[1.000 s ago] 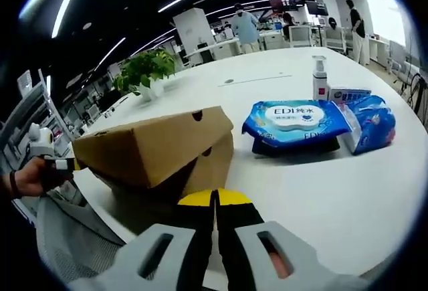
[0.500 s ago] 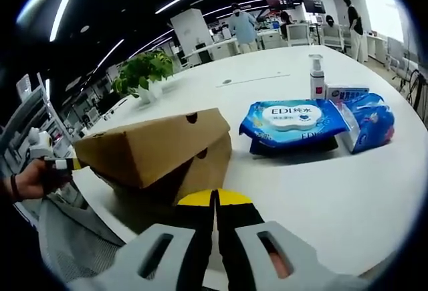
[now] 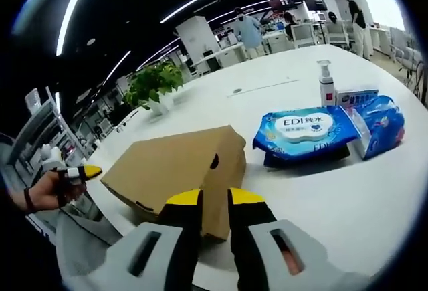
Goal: Operate the shoe box by opening the lid, removing the specified soft item, and placing it in the target area until the item is outside and the box remains undamaged.
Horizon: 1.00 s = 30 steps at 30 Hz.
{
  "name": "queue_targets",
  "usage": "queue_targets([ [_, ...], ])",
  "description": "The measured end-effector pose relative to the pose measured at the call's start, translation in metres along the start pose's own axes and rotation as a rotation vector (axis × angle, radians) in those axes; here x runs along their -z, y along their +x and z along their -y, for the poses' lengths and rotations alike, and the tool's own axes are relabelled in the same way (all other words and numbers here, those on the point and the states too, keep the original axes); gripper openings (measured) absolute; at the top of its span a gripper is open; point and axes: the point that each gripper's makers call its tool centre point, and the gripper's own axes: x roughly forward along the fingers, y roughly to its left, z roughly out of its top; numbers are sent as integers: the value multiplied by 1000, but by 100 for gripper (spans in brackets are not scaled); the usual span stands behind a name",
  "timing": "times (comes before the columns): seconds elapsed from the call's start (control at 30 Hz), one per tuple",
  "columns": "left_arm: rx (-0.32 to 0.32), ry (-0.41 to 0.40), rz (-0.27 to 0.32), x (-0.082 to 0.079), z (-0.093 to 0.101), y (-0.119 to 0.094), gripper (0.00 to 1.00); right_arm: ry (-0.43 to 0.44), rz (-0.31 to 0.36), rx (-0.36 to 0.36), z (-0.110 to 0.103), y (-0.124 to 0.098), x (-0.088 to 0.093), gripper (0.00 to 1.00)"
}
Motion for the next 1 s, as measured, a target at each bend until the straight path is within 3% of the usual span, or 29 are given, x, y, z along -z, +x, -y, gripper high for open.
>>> queue_targets([
  [0.1,19,-22,0,-1,5,6,21,132,32,-20,0,2,-2,24],
  [0.23,67,-12,-25,1,18,12,26,164,42,-34,-2,3,-3,26],
  [0.37,99,11,-83,15,25,19,26,166,19,-68,-10,9,1,28],
  [0.47,91,53,-133,28,27,23,26,129,-46,-76,-14,16,16,28],
  [0.63,93,48,-161,35,23,31,24,103,-69,-68,-14,25,22,27],
  [1.0,97,21,-158,24,19,45,24,67,-74,-64,-10,54,2,26],
])
